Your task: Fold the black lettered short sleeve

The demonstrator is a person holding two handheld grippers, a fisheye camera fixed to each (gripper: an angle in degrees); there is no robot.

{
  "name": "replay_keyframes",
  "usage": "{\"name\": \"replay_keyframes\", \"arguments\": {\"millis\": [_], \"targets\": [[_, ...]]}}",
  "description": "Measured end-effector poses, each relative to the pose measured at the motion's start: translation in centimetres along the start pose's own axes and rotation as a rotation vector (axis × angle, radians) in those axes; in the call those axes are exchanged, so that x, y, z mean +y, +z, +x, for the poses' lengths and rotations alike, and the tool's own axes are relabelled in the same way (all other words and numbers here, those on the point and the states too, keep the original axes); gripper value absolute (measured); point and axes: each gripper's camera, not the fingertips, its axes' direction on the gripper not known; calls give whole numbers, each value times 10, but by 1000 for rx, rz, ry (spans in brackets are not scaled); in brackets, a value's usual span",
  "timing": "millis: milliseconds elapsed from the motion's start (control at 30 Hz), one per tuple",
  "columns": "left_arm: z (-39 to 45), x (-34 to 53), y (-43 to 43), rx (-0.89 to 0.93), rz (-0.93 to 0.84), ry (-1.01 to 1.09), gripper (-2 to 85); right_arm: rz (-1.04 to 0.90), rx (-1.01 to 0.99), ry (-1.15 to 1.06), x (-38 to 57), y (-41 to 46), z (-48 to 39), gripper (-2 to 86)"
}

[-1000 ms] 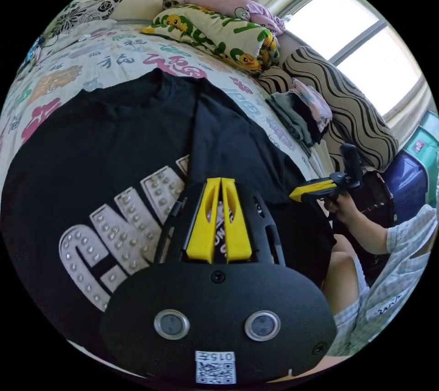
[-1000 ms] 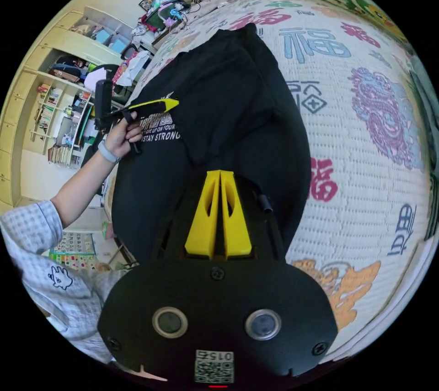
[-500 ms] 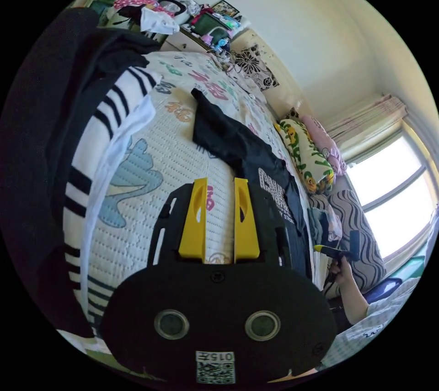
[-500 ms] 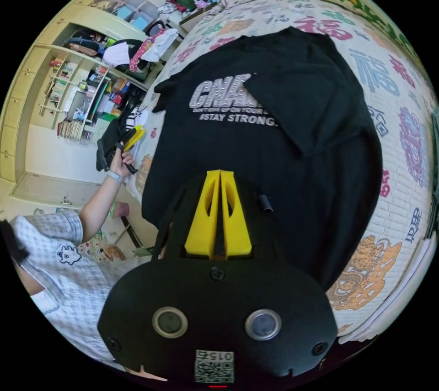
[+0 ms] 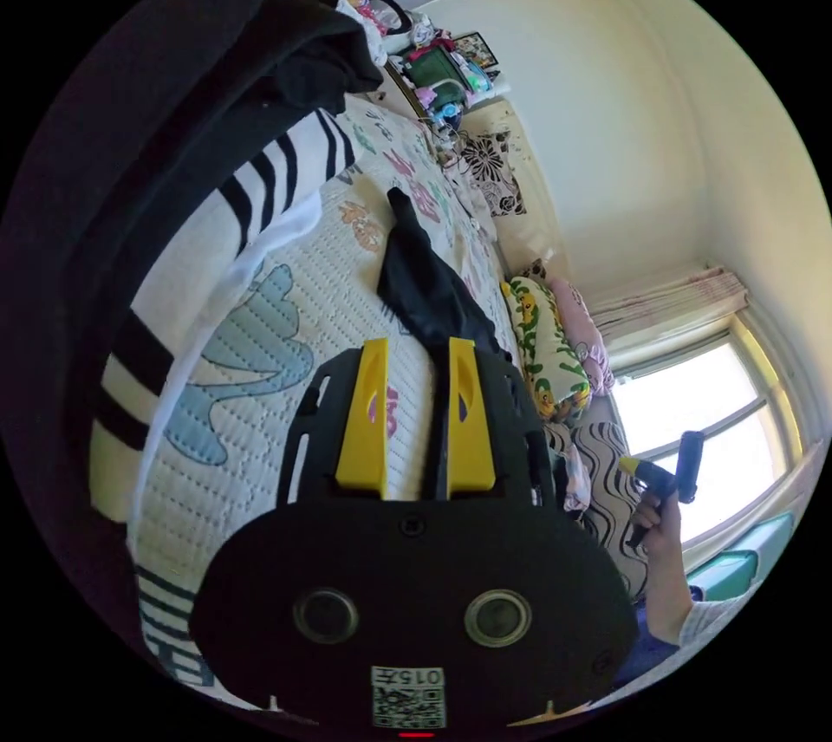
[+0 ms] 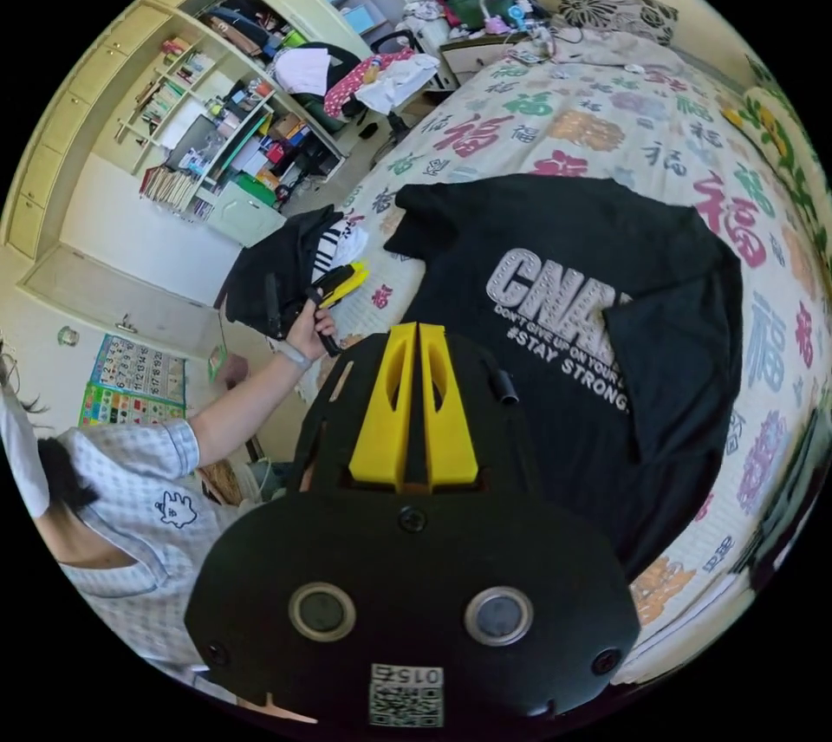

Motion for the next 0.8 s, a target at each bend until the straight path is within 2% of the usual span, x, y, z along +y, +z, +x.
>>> {"name": "replay_keyframes", "arguments": {"millis": [133, 233, 333, 400, 433, 667, 700, 800], "targets": [[10, -25, 6, -3, 54, -60, 97, -60, -46, -63, -76, 71, 1, 5], [15, -37, 10, 45, 59, -28, 33, -114, -72, -55, -130, 130, 11, 13], [22, -18, -18, 101, 109, 58, 6, -144, -93, -62, -174, 181, 20, 36], [19, 6, -41, 144, 170, 43, 1, -172, -76, -84, -200, 209, 22, 55], [17, 14, -50, 188, 196, 35, 0, -207, -48, -104, -218, 230, 22, 65], [32, 27, -61, 196, 131, 25, -2, -416, 82, -145, -291, 361, -1, 118], [33, 29, -62, 198, 129, 25, -2, -427, 98, -133, -294, 369, -2, 116], [39, 42, -67, 200, 128, 24, -2, -407, 316, -148, -293, 382, -8, 38]]}}
